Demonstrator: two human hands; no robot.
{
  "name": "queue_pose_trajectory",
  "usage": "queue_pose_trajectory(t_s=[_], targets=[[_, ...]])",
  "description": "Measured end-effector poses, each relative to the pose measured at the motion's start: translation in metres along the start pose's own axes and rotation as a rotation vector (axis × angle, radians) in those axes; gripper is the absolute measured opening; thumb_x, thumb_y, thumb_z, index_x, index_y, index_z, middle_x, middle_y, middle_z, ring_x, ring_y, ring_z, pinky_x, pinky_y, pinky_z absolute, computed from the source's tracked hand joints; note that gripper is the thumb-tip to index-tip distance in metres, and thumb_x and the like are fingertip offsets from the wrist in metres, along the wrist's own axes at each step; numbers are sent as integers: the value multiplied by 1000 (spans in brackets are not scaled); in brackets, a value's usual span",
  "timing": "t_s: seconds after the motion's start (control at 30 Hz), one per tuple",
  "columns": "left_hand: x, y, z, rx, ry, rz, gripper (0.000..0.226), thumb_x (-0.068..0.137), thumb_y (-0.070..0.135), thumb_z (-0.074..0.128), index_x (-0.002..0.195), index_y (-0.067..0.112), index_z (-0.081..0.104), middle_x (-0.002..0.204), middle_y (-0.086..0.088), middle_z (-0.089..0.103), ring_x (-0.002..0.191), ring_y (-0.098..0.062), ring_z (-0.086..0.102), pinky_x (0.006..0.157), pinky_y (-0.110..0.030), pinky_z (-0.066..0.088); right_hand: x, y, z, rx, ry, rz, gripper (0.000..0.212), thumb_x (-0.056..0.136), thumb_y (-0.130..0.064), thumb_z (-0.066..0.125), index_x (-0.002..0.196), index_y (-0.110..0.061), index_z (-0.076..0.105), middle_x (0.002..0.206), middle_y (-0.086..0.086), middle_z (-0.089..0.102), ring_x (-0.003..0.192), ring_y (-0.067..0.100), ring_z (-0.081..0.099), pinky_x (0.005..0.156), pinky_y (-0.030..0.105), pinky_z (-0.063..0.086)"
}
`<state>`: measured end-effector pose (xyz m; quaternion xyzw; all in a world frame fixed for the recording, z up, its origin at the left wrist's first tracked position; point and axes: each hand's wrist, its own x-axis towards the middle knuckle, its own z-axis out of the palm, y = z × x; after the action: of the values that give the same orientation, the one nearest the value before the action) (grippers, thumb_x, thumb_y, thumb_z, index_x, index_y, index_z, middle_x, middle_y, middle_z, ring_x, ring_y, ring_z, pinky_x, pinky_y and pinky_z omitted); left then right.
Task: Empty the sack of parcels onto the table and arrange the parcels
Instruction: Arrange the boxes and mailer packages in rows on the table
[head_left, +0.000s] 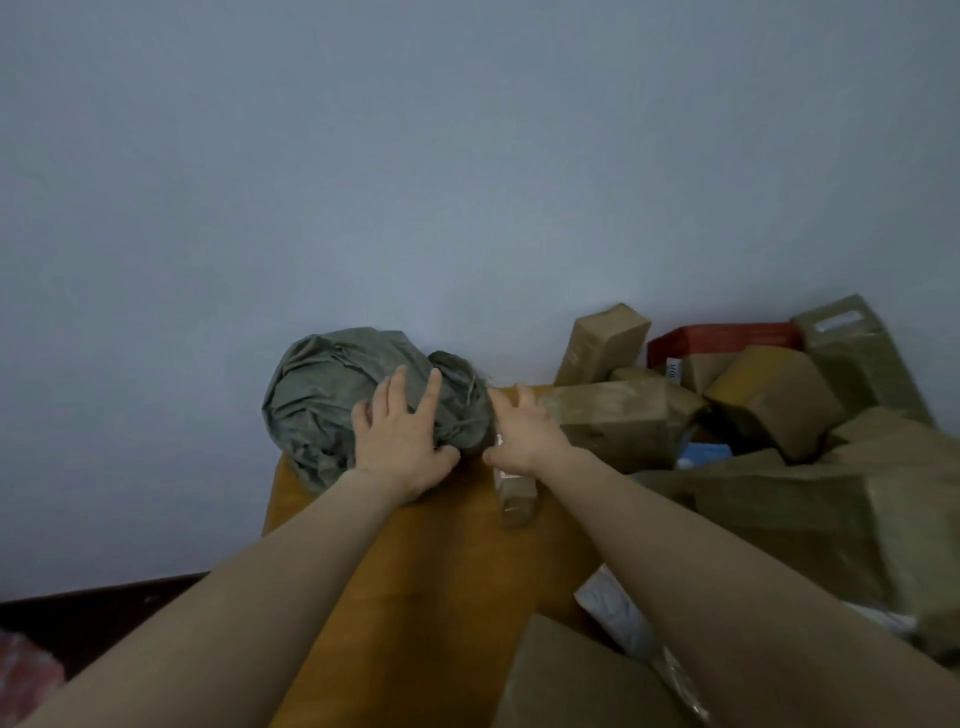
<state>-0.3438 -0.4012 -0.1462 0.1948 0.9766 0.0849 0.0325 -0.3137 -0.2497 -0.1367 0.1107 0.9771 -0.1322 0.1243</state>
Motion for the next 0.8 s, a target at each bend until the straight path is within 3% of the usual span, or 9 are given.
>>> queue_pose_trajectory(t_s=[0.33,0.5,0.63,0.73,0.8], targets=[[-78,168,-4,-204,-113,149,73,92,56,39,151,38,0,160,-4,0,146,-31,1,116,-52,10,-125,130,-78,-89,280,74,73,88,-39,55,149,-20,19,156,15,16,144,34,15,118,47,8],[-105,257,-3,-687,-210,62,72,86,70,37,148,45,9,159,-4,8,145,-35,10,116,-55,17,-185,228,-104,-122,539,232,61,92,-51,45,144,-25,30,153,12,27,144,33,17,116,53,5],[-120,310,-1,-911,-224,-22,73,84,73,35,147,51,6,159,-8,9,143,-36,18,114,-51,20,-214,301,-107,300,436,433,77,84,-67,46,146,-24,30,153,10,28,139,34,28,111,55,28],[-122,335,6,-971,-210,-94,76,78,81,31,145,52,12,158,-7,16,143,-38,19,113,-56,17,-227,323,-88,711,257,450,82,79,-68,55,142,-17,39,143,8,44,125,28,46,104,47,40],[-125,339,9,-1025,-221,-139,83,74,84,36,145,44,22,153,-5,27,138,-36,29,111,-57,26,-230,317,-70,961,177,443,76,78,-63,60,137,-19,39,132,6,49,113,26,51,96,45,47]])
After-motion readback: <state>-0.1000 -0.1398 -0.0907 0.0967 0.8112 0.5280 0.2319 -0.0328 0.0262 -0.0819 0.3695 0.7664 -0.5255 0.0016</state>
